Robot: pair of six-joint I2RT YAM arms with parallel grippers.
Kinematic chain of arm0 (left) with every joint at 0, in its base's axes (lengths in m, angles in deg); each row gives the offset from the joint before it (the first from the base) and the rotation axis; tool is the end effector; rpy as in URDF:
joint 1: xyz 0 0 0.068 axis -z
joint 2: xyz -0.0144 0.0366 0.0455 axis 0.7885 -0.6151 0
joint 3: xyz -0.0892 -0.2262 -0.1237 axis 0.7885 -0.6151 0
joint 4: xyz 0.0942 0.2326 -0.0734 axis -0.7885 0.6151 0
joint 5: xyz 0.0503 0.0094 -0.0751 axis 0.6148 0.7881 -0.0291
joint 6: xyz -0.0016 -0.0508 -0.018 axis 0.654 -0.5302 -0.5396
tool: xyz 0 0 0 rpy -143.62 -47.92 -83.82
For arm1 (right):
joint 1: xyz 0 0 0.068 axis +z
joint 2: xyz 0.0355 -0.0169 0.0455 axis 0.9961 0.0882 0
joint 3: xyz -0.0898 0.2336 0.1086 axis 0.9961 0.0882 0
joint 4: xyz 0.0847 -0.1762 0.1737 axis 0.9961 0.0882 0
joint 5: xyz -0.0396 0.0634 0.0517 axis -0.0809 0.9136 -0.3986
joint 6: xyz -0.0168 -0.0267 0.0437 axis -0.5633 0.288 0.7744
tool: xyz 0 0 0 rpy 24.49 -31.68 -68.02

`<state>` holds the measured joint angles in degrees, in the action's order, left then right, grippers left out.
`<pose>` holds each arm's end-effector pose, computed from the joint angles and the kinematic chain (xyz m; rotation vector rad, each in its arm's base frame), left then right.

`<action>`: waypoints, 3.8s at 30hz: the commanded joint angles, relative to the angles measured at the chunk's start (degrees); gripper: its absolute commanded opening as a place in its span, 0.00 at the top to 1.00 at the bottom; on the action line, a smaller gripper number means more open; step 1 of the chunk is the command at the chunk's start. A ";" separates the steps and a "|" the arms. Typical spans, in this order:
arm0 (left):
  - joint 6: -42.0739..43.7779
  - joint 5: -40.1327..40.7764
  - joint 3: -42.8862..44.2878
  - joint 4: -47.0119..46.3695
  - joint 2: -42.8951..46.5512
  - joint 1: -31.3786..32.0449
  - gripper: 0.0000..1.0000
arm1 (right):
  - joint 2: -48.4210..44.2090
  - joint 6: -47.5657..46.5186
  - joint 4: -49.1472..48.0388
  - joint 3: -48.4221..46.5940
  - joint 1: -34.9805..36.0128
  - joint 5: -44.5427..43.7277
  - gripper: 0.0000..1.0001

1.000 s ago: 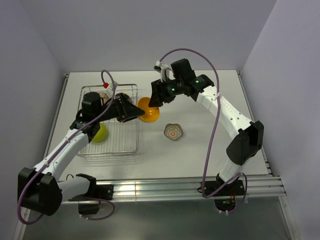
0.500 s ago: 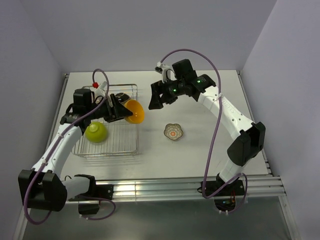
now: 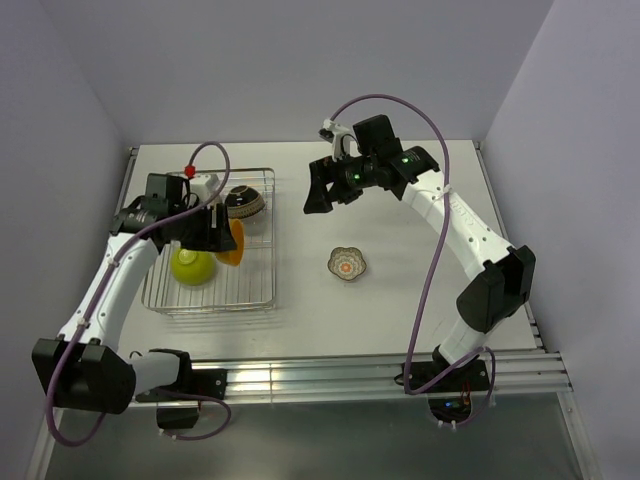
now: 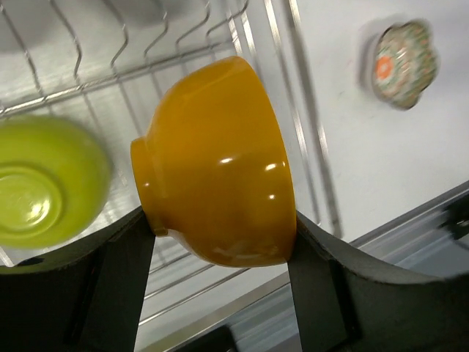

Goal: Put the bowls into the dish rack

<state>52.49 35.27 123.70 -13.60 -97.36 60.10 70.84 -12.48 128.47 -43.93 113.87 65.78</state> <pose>0.2380 -0.0472 0.3180 0.1821 2.4671 -0.5915 0.3079 0.1926 0.3793 -0.7942 2.2059 0.9664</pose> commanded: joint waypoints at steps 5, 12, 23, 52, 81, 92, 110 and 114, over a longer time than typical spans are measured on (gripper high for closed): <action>14.99 5.44 2.34 9.64 -2.66 1.17 1.00 | -1.79 -0.71 0.44 -2.75 -0.36 -1.31 0.09; 16.15 15.55 0.49 7.45 -2.57 7.67 1.00 | -2.14 -1.06 0.88 -2.40 -0.45 -2.45 0.01; 13.60 19.78 1.72 11.40 -10.66 11.11 1.00 | -1.44 -1.50 2.47 -4.24 -0.63 -3.41 0.00; 10.52 19.96 10.68 16.32 -20.86 13.92 0.51 | -1.00 -3.52 3.52 -2.92 -0.80 -4.29 0.00; 8.94 3.61 13.58 14.31 -17.53 14.71 0.24 | -1.70 -3.96 3.35 -2.22 -2.65 -3.95 0.00; 8.83 6.07 15.70 11.23 -19.09 8.30 0.97 | -3.46 -3.44 2.64 0.41 -4.32 -1.31 0.16; 10.69 4.14 7.53 -0.46 -25.34 7.15 1.00 | -3.29 -2.21 1.06 2.70 -4.49 -0.43 0.23; 12.71 2.99 6.12 0.76 -25.60 7.24 1.00 | -2.67 -2.21 1.50 1.91 -4.49 -0.34 0.24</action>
<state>62.43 40.53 130.56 -12.82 -123.32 67.02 70.23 -15.01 131.29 -41.09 109.80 64.88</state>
